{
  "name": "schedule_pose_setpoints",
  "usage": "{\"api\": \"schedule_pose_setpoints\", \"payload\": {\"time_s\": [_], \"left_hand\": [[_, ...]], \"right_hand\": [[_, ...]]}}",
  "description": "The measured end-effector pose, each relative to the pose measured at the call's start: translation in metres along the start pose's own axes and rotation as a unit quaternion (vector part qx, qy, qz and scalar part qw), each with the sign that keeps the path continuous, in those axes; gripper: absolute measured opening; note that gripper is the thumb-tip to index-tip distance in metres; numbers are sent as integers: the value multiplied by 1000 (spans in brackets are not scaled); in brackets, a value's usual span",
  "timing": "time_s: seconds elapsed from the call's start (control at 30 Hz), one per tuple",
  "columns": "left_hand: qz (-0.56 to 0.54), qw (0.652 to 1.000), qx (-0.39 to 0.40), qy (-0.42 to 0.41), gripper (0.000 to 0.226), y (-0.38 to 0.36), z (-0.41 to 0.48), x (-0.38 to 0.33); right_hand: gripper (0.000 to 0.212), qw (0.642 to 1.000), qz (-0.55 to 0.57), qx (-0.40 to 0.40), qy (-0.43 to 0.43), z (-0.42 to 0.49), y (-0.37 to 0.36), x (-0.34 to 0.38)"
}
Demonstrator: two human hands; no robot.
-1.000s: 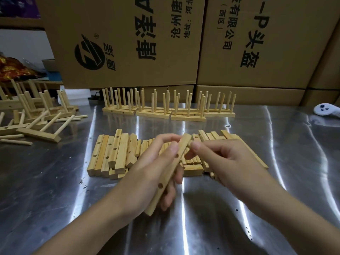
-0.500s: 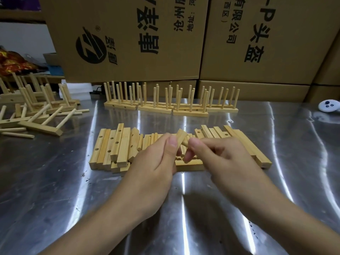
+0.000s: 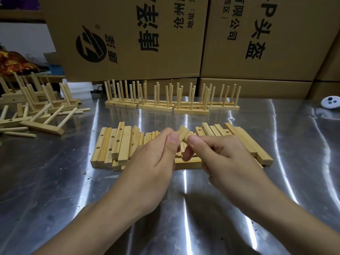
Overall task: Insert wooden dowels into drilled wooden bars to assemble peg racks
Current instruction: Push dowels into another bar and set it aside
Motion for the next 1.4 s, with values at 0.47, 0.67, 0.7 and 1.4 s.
{"api": "schedule_pose_setpoints", "payload": {"time_s": [0.47,0.67,0.7,1.4], "left_hand": [[-84,991,-95,47,49,13,8,11],[-488,817,-206,227,38,52,16,37],[-519,794,-214,233,35,53,16,38],[-554,768,-223,231,35,55,17,34]], "right_hand": [[63,922,290,64,-249,16,12,-27],[24,972,-213,-95,36,9,18,-34],[21,959,-265,-85,56,7,12,-32],[31,898,-392,17,198,12,-25,-30]]}}
Point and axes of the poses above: each hand's wrist, its own z-axis towards the middle knuckle, its own y-axis out of the back of the hand, x = y × z, the point moved 4 cm from there along z, towards the middle knuckle, and after that the axes turned 2 degrees about z, right-handed, at the moved point
